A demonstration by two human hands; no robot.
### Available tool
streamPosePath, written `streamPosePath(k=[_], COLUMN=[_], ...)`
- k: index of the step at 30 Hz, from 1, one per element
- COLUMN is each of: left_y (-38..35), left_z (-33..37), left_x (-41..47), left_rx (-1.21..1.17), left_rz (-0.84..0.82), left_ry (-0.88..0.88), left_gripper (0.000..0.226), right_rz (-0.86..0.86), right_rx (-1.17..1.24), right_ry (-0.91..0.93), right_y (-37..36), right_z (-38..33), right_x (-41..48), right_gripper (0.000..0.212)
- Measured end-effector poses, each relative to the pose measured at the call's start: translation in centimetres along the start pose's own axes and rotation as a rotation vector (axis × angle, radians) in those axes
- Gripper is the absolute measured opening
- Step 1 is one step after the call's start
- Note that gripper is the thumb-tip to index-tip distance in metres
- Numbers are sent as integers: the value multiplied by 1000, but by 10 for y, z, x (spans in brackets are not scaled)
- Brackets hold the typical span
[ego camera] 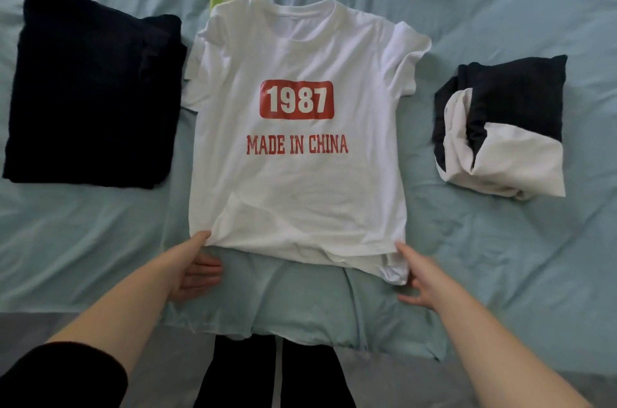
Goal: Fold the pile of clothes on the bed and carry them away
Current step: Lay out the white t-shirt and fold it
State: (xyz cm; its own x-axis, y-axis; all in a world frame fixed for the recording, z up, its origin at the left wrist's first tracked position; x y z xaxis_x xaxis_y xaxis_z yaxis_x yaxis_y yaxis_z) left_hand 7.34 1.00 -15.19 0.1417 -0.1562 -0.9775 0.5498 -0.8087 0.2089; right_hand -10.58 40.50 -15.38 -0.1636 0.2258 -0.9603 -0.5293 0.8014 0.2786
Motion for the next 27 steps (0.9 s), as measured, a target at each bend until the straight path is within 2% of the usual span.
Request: streamPosePath(k=[2, 4, 6, 7, 9, 12, 14, 16, 17, 18, 20, 23, 27], left_y=[-7, -12, -13, -9, 5, 25, 29, 25, 21, 17, 12, 12, 21], left_z=[0, 3, 4, 4, 1, -8, -21, -35, -40, -45, -52, -61, -69], left_x=[3, 2, -3, -6, -11, -16, -12, -11, -9, -5, 1, 7, 4], left_rx=[-39, -24, 14, 31, 92, 187, 111, -19, -40, -28, -13, -26, -118], left_rz=[-31, -37, -42, -40, -19, 81, 94, 60, 40, 34, 65, 108, 180], left_ry=[14, 11, -22, -57, -151, -262, -240, -176, -164, -176, -256, -342, -383], left_gripper=[60, 39, 13, 9, 21, 33, 23, 14, 24, 33, 38, 30, 25], right_rz=[51, 57, 55, 66, 110, 126, 38, -122, -171, -181, -77, 138, 303], right_rx=[-41, -89, -79, -54, -22, -118, -171, -75, -7, 44, 40, 89, 85], right_ry=[7, 17, 57, 86, 148, 204, 162, 51, 16, 3, 35, 161, 278], right_y=[-6, -9, -8, -5, 2, 11, 13, 13, 13, 14, 14, 11, 22], right_z=[1, 1, 2, 3, 11, 28, 41, 52, 53, 52, 48, 45, 66], right_x=[1, -1, -3, -4, -6, -8, -8, -10, -11, -9, 0, 6, 4], right_gripper=[23, 10, 14, 19, 24, 22, 22, 9, 8, 22, 35, 14, 20])
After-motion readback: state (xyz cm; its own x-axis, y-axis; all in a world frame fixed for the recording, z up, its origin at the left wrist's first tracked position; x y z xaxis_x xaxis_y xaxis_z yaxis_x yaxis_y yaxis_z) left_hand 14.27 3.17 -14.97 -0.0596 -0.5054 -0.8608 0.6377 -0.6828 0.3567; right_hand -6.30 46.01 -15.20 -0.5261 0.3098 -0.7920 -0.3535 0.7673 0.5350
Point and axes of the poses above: each hand's wrist, its own x-axis towards the middle knuckle, its own y-axis out of the back of the hand, z = x × y, the point moved 4 cm from there along x, towards the middle knuckle, and after that the axes turned 11 degrees about -x, right-handed, at the moved point
